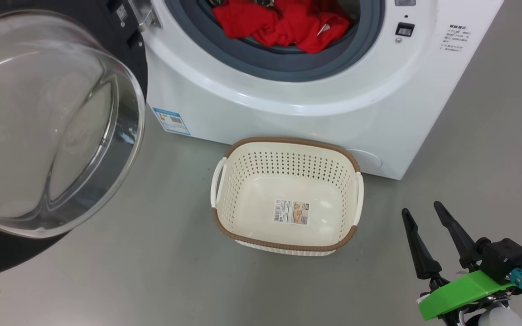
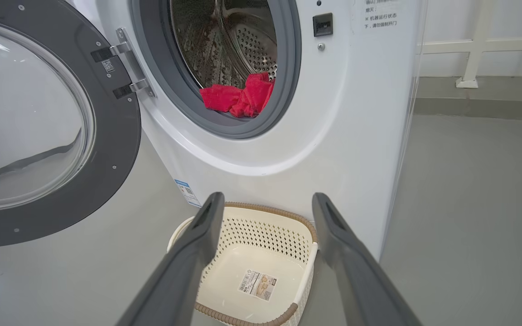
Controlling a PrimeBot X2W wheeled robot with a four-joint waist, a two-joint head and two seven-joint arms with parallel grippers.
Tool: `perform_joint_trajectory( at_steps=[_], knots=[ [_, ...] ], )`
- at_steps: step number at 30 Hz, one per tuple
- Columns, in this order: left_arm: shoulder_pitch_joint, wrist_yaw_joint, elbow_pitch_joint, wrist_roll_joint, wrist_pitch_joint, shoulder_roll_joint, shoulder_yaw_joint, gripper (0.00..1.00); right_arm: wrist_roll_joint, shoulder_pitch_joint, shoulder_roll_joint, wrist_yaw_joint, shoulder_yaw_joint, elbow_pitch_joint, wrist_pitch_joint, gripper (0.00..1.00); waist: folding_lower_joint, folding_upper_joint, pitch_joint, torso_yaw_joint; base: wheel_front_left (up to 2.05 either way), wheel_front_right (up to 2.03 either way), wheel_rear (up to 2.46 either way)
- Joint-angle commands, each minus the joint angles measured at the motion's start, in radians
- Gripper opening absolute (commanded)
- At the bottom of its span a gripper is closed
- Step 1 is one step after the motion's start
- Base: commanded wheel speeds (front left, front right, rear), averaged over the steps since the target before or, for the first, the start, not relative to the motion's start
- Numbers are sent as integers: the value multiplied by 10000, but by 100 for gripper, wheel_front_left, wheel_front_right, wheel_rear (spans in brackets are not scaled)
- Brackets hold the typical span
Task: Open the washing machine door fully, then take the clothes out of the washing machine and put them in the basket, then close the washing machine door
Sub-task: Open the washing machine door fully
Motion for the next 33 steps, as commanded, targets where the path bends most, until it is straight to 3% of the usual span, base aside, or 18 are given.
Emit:
perform_joint_trajectory(
  at_steps=[1,12,21,23,25,27,28,33],
  knots=[
    [312,14,-437,-97,-49,340,125,0,-8,-99,18,69,247,-209,-92,100,-1,-1,-144,-52,0,0,0],
    [1664,14,-1691,-238,-49,-118,-775,0,30,128,239,69,191,-171,-92,100,-1,-1,-652,-234,0,0,0],
    [2714,14,-2633,-97,-49,-228,-2274,38,45,328,360,69,73,-165,-92,100,-1,-1,-940,-388,0,0,0],
    [2791,14,-2692,-79,-49,-233,-2379,42,40,346,370,69,61,-166,-92,100,-1,-1,-958,-408,0,0,0],
    [2903,14,-2796,-82,-49,-244,-2554,60,25,372,389,69,29,-174,-92,100,-1,-1,-980,-464,0,0,0],
    [2974,14,-2853,-130,-49,-252,-2683,83,13,381,401,69,5,-190,-92,100,-1,-1,-976,-541,0,0,0],
    [2998,14,-2885,-165,-49,-255,-2751,100,8,374,405,69,-1,-197,-92,100,-1,-1,-968,-591,0,0,0],
    [3126,14,-3028,-292,-49,-264,-3069,100,-24,326,413,69,-39,-242,-92,100,-1,-1,-939,-897,0,0,0]
  ],
)
